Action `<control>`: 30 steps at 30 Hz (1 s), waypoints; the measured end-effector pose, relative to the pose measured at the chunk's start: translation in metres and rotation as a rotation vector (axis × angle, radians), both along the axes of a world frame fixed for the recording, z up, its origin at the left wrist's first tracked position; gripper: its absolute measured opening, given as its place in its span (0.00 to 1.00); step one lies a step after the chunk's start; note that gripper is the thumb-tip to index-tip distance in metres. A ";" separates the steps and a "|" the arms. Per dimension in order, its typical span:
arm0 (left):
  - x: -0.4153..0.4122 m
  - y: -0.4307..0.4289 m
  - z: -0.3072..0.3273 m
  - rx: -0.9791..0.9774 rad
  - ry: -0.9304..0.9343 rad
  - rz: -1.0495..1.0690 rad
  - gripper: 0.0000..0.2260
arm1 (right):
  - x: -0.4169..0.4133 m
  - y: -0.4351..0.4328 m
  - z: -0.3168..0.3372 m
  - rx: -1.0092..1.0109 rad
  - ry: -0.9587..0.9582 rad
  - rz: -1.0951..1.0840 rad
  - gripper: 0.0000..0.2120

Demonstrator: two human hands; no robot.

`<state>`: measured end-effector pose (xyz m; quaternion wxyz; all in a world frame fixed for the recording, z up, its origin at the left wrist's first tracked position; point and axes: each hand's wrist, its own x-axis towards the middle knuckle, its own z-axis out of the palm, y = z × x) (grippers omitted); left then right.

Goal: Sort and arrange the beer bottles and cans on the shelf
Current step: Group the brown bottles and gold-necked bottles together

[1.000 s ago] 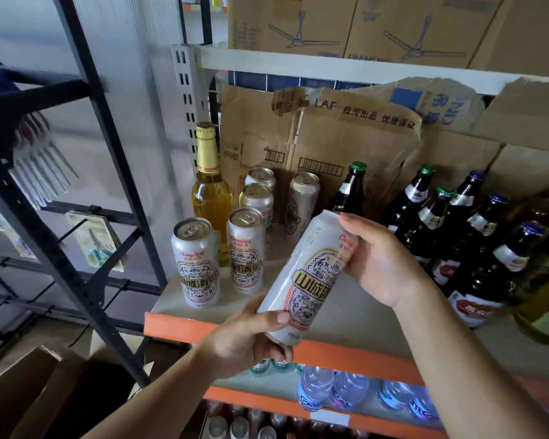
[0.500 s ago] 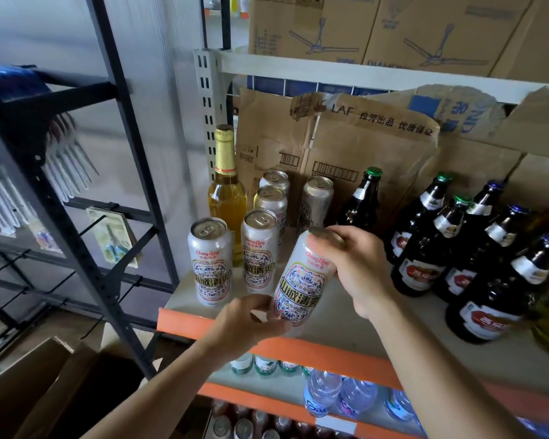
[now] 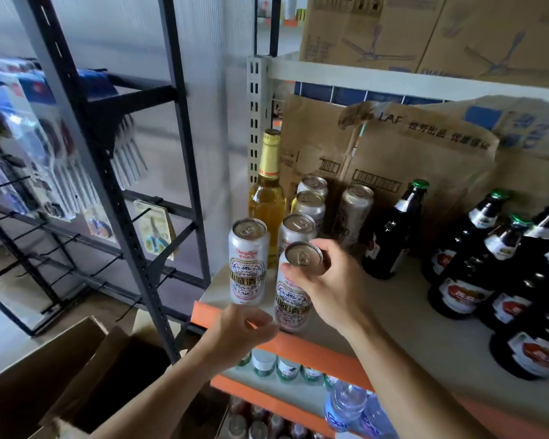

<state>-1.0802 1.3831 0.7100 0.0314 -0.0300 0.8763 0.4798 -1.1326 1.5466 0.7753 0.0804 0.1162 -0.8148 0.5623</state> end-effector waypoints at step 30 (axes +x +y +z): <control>-0.087 0.183 -0.032 -0.094 0.097 -0.137 0.09 | -0.030 0.191 -0.018 -0.107 -0.236 -0.318 0.10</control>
